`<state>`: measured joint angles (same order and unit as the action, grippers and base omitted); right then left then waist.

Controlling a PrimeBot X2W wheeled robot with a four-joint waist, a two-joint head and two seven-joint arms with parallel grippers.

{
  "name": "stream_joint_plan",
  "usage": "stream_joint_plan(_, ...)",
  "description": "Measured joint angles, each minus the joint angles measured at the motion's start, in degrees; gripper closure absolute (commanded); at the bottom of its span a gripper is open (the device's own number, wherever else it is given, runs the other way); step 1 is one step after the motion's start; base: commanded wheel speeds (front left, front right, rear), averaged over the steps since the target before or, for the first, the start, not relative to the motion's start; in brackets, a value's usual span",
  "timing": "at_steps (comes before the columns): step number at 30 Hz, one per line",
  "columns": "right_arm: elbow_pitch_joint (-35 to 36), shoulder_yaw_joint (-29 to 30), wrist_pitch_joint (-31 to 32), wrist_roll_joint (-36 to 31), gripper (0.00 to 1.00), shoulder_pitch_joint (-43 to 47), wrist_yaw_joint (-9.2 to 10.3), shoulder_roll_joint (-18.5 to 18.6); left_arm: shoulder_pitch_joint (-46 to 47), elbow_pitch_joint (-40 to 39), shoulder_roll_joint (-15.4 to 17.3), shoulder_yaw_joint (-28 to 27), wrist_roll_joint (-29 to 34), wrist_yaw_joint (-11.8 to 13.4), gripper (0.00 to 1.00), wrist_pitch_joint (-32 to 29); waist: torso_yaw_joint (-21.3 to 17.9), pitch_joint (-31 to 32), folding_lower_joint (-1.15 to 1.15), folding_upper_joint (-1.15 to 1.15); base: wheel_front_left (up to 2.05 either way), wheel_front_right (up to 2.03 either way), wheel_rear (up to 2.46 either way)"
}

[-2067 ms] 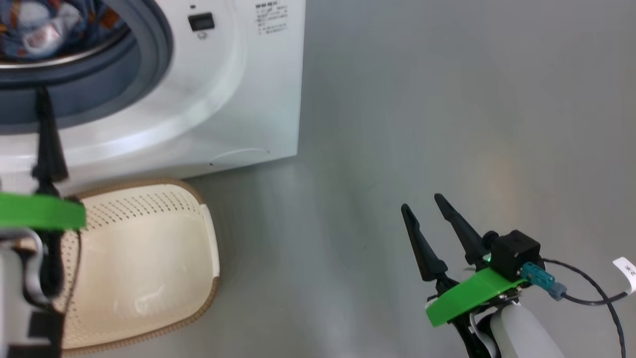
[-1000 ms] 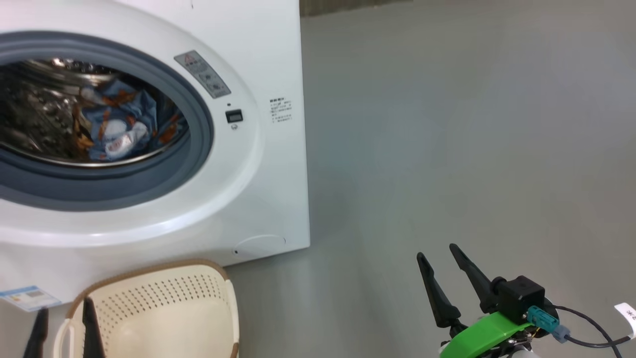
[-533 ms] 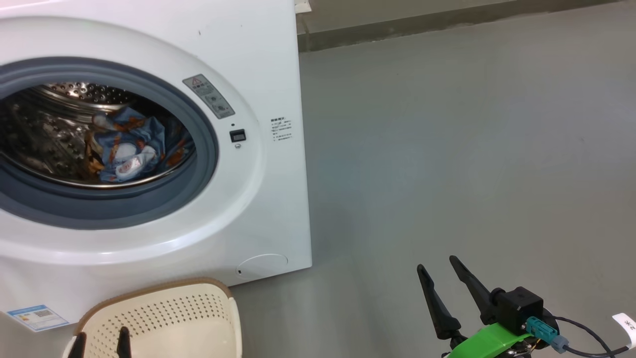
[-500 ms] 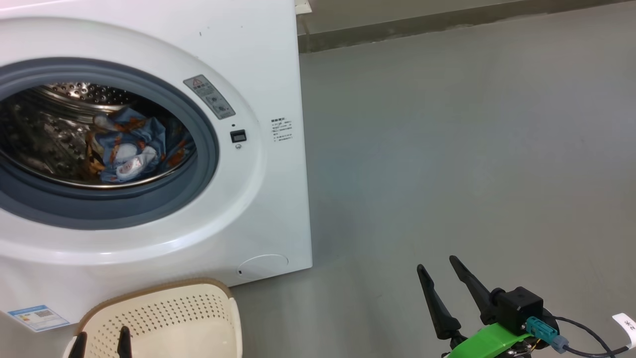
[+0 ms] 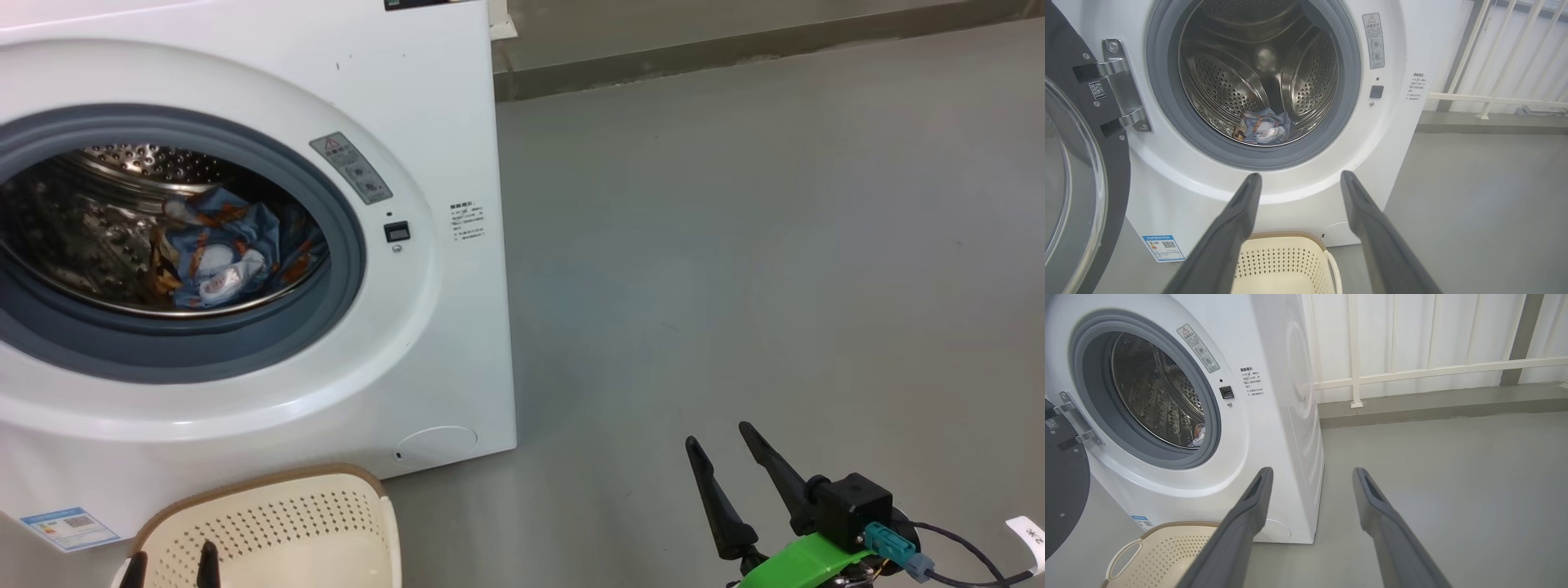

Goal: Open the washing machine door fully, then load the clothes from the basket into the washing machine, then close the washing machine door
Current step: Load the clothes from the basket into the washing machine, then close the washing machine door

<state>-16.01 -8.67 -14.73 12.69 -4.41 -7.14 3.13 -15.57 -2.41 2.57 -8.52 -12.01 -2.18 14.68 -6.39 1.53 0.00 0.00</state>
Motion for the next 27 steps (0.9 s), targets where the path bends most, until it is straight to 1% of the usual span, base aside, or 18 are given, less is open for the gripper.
stream_joint_plan(10,0.27,0.04,0.00,0.00,0.00,1.13,0.00,-0.01,-0.03,0.01,0.01,0.02,0.13,0.93,0.00,0.00,0.37,0.20,0.00,0.00,0.00,0.00,0.00)
stream_joint_plan(27,0.27,0.09,0.00,-0.02,0.00,1.13,0.00,0.00,-0.04,0.45,0.01,0.01,0.12,0.99,0.00,0.00,1.24,0.09,0.00,0.00,0.00,0.00,0.00)
